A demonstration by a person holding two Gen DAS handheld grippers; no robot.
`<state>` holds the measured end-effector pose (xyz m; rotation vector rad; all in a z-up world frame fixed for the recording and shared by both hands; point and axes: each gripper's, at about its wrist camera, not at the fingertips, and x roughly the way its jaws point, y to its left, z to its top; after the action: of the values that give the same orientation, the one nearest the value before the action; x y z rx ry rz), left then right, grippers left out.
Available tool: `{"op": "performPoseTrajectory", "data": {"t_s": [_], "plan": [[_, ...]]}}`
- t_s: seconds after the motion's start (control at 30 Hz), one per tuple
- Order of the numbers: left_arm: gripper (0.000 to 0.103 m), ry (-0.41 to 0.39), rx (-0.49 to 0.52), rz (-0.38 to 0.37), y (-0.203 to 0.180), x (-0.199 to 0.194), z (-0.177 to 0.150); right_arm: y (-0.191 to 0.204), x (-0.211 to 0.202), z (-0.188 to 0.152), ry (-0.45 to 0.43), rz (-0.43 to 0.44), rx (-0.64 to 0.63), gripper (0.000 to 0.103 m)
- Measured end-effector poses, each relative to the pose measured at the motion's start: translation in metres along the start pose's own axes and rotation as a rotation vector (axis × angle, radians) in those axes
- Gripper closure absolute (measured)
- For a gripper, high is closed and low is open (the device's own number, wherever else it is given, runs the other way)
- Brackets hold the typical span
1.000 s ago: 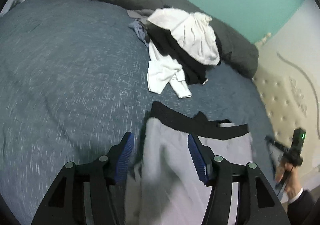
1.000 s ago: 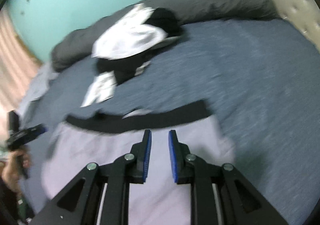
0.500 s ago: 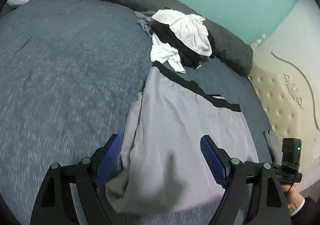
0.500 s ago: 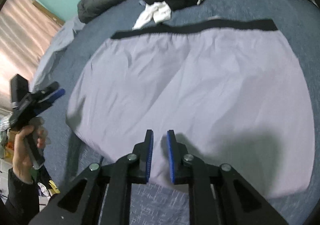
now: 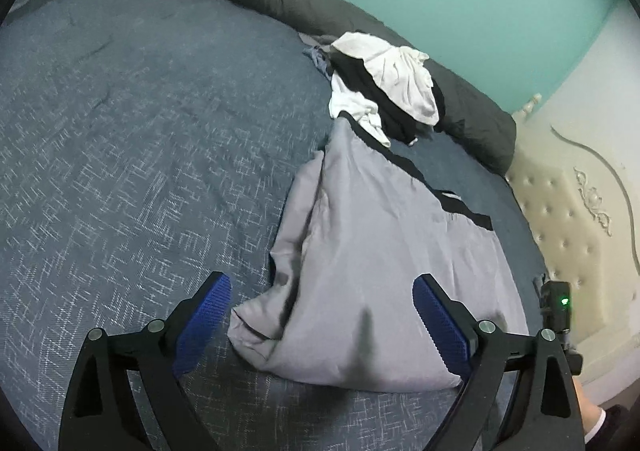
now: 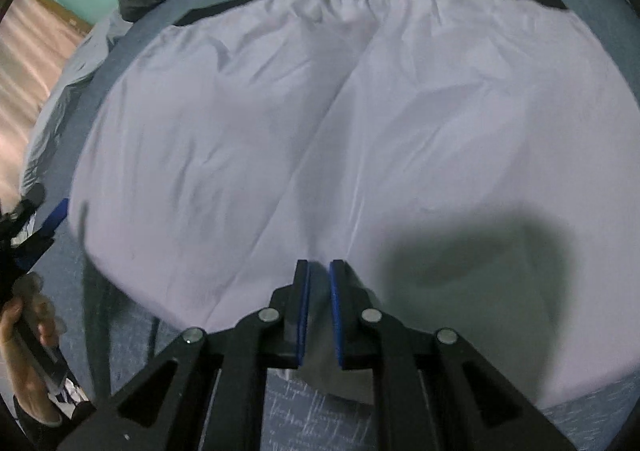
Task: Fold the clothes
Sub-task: 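Open both tools and pull them back from the folded jacket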
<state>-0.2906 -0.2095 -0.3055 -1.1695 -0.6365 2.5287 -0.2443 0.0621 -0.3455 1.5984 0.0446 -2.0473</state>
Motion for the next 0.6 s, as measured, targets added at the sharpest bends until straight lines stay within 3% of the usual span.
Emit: {"op": "performPoseTrajectory", "data": {"t_s": [0.33, 0.6], "plan": [[0.005, -0.045, 0.090, -0.001, -0.020, -0.013, 0.002, 0.003, -0.034, -0.015, -0.022, 0.036, 0.006, 0.096], [0.004, -0.049, 0.080, 0.010, -0.014, -0.016, 0.003, 0.003, -0.008, -0.037, 0.031, -0.003, 0.013, 0.097]]}}
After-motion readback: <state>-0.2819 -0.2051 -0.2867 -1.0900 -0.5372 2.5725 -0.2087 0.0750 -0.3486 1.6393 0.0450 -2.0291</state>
